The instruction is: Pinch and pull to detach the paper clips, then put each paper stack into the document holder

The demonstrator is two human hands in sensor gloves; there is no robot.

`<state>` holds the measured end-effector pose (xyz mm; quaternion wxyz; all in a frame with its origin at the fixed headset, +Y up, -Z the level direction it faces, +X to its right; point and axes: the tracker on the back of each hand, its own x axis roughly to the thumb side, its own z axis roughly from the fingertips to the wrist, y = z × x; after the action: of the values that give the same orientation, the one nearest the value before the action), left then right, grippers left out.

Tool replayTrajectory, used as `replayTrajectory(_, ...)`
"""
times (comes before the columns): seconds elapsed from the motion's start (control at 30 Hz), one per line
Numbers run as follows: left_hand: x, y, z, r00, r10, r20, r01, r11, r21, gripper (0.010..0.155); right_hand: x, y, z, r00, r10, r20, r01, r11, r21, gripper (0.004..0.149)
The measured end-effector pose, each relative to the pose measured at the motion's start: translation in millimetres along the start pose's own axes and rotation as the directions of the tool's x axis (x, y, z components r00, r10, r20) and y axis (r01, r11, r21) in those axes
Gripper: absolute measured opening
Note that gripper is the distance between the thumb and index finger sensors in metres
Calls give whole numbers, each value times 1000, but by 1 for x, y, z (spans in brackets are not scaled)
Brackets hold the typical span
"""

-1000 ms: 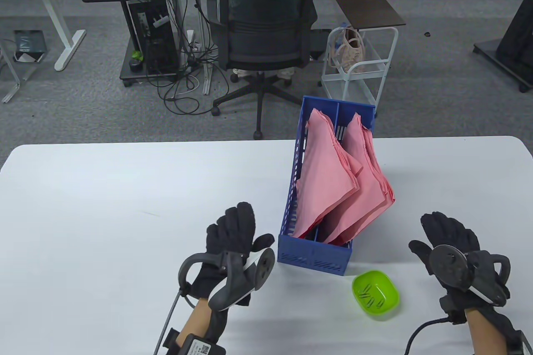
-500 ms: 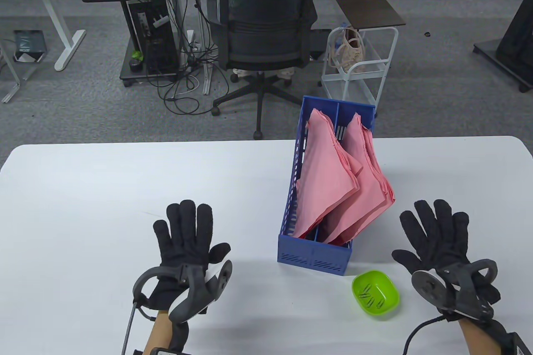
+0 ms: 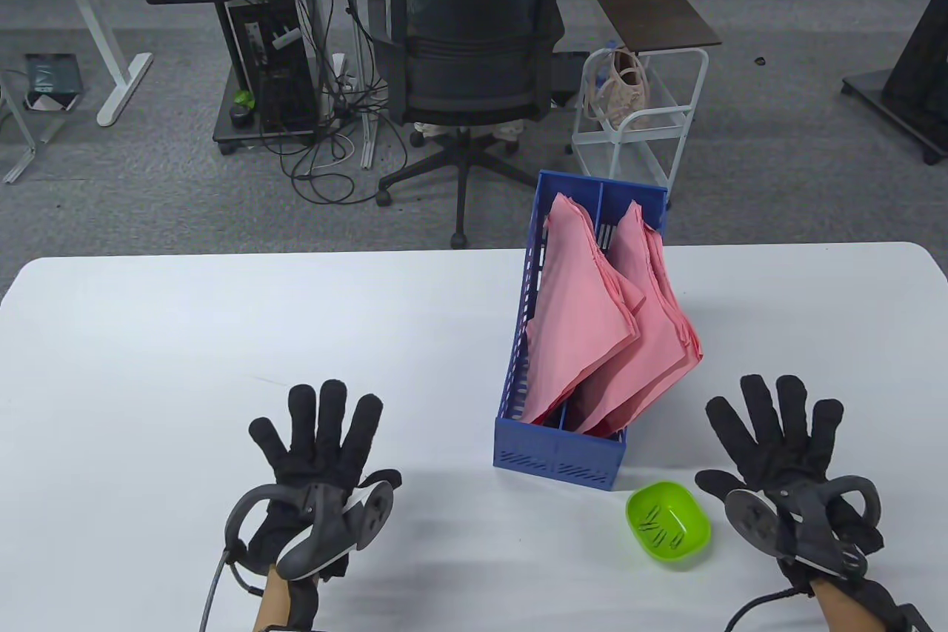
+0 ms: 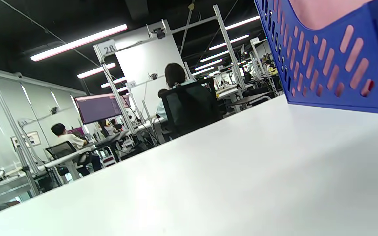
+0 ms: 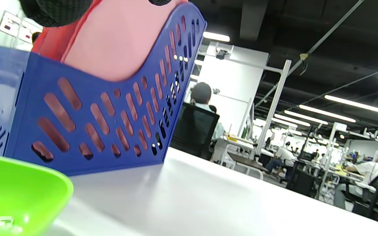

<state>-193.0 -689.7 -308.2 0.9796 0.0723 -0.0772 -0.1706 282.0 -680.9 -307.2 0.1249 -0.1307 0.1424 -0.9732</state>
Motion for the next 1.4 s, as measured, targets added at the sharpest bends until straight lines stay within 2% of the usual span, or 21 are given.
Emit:
replayTrajectory(0.27,-6,-12,4,1000,10,-4,-10,998,-56,89,-5,15,6,998,-30,-47,34,996,83,84)
replayTrajectory(1.4,-8,-13,5,1000,-13,-10,12,997,-70,89,0,17,4,999,-22,-32,25,996,91,87)
